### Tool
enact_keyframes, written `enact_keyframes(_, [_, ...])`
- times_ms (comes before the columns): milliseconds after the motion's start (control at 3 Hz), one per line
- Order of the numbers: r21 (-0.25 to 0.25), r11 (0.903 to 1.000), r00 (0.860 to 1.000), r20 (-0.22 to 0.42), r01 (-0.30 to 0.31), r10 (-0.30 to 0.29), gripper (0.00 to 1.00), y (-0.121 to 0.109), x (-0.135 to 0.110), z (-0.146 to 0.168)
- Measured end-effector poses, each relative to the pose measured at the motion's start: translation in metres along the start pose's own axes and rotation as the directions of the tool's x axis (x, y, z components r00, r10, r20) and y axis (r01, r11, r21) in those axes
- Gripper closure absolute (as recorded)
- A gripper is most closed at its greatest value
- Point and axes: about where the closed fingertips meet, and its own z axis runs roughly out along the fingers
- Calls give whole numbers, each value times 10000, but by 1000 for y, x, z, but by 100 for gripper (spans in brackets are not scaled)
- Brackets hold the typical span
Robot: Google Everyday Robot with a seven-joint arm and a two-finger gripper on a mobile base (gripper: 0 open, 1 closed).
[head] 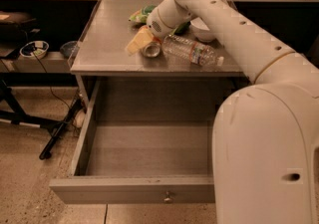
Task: Place coke can into top drawer
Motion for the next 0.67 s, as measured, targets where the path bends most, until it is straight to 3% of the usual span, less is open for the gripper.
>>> enact_keyframes(333, [-1, 10000, 10000, -1, 1, -1, 17, 0, 0, 0])
enact_keyframes(667, [-2, 10000, 10000, -1, 1, -1, 40, 0, 0, 0])
